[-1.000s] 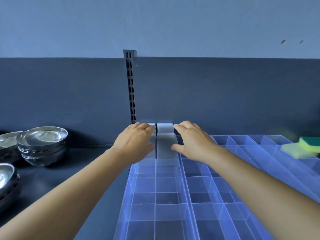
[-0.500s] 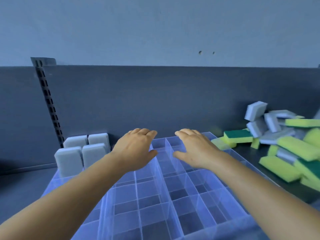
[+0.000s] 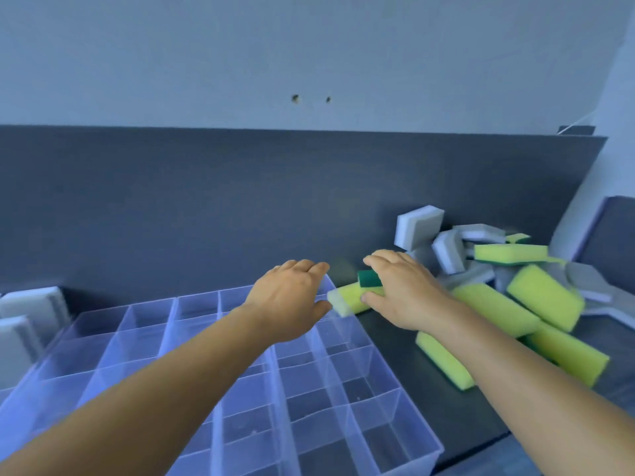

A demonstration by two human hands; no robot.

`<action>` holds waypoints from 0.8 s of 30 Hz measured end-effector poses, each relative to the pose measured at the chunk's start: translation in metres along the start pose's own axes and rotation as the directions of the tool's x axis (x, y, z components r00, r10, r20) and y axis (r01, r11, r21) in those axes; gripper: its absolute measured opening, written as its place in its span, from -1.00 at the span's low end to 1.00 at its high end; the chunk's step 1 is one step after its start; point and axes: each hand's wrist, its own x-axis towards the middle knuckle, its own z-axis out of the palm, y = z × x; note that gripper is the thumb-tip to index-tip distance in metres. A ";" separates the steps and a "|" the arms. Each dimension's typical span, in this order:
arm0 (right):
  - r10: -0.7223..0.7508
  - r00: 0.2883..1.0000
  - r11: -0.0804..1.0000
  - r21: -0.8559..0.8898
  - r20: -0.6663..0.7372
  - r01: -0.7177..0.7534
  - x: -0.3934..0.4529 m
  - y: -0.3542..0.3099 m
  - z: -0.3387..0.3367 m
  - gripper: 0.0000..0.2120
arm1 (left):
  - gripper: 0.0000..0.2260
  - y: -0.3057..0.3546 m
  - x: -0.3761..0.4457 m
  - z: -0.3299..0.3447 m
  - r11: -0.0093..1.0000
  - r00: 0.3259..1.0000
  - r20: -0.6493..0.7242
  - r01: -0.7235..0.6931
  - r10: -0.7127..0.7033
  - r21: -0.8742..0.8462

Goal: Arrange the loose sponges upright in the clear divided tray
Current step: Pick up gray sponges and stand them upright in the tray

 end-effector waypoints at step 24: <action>0.238 0.952 0.971 0.055 -0.192 -0.232 0.032 0.119 -0.004 -0.71 | -0.80 0.094 0.156 0.026 0.954 0.983 -0.097 0.123 -0.155 -0.274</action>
